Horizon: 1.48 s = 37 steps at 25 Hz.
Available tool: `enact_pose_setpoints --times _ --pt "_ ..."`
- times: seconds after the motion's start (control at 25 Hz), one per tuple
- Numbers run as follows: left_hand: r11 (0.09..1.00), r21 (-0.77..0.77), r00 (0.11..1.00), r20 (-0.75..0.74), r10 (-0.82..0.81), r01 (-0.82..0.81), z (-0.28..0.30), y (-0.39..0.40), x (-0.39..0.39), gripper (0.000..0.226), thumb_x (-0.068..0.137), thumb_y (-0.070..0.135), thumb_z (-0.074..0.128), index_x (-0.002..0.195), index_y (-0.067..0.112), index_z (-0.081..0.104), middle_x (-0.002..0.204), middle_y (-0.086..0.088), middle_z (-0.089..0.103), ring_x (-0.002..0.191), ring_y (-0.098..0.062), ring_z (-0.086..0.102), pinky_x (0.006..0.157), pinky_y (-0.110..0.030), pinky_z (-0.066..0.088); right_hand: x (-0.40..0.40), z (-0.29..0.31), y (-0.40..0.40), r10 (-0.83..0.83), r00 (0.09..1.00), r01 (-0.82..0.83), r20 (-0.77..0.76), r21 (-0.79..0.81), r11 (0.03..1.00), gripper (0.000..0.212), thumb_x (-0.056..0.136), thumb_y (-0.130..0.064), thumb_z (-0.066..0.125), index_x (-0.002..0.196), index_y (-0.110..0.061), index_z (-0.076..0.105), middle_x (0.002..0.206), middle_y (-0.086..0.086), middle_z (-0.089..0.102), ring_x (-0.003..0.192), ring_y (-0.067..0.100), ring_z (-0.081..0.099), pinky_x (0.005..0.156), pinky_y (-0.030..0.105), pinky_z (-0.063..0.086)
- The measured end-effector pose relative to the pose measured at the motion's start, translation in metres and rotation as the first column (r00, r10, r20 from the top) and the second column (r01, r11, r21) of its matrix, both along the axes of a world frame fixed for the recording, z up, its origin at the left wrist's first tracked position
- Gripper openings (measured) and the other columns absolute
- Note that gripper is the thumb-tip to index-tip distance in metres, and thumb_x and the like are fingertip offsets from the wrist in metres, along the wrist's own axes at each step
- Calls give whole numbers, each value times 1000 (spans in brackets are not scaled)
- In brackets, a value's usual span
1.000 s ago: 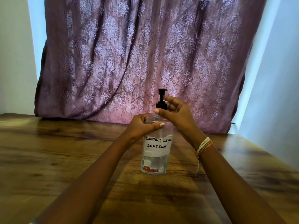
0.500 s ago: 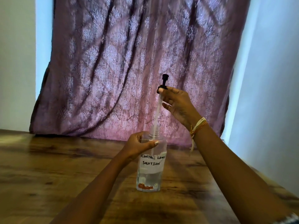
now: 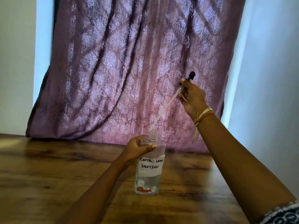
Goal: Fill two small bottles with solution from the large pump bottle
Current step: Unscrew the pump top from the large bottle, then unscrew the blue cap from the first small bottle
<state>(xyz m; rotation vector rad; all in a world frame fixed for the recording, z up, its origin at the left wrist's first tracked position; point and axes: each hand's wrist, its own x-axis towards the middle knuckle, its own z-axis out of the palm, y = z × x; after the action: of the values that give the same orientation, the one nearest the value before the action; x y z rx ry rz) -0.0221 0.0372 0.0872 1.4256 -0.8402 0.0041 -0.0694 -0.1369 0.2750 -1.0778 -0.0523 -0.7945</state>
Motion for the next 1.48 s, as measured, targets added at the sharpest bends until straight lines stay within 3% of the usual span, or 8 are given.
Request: enact_pose_setpoints --times 0.24,0.44,0.56,0.76,0.88,1.2,1.36,1.48 --pt "979 152 988 -92 -126 139 -2 5 5 81 36 53 88 107 25 61 107 -4 73 101 -24 70 87 -44 57 8 -73 -48 165 969 -130 -186 188 974 24 95 -19 58 72 -11 53 44 -3 47 31 4 38 37 16 38" --pt "901 332 955 -194 -226 281 -9 11 12 49 74 7 72 118 20 56 118 -8 67 108 -25 66 96 -48 52 6 -172 -88 105 762 -158 -638 -27 987 21 88 -17 67 73 -8 56 46 1 51 35 10 46 38 16 43" --pt "897 373 966 -185 -180 238 -17 12 12 37 80 9 69 110 25 57 118 -11 67 109 -31 65 93 -50 53 1 -217 -110 -172 644 -167 -746 -356 920 33 73 -12 82 96 2 63 75 15 63 65 25 61 66 34 55" --pt "958 278 997 -55 -51 64 -30 -2 2 26 80 17 74 99 31 63 86 13 77 80 -4 72 60 -20 57 -17 -239 -139 -572 441 -229 -692 -703 674 55 59 -29 93 96 0 63 85 12 63 79 24 60 61 28 47" --pt "973 232 1000 16 -18 14 -35 -29 -8 23 75 23 79 92 32 67 83 18 76 80 -2 72 60 -16 55 -27 -235 -151 -679 383 -263 -626 -779 570 56 58 -37 92 88 -7 57 88 9 60 81 23 56 49 25 36" --pt "967 231 993 25 -117 108 -34 -117 -23 22 71 26 82 87 33 69 79 20 74 78 1 71 61 -13 53 -47 -238 -182 -655 412 -202 -633 -765 612 50 61 -39 90 65 -13 48 62 2 49 59 15 46 48 26 32" --pt "956 213 979 -22 -204 204 -31 -134 -27 25 77 15 78 93 31 66 78 21 75 77 3 71 61 -13 53 -52 -236 -187 -598 468 -141 -651 -723 676 37 85 -36 70 84 0 65 79 16 62 69 25 54 64 33 46" --pt "941 252 974 -50 -219 225 -35 -129 -27 36 77 17 78 107 30 62 92 18 74 90 -3 71 63 -14 54 -64 -231 -179 -786 404 -186 -469 -883 431 31 95 -18 50 105 10 61 110 26 64 91 32 59 72 30 40"
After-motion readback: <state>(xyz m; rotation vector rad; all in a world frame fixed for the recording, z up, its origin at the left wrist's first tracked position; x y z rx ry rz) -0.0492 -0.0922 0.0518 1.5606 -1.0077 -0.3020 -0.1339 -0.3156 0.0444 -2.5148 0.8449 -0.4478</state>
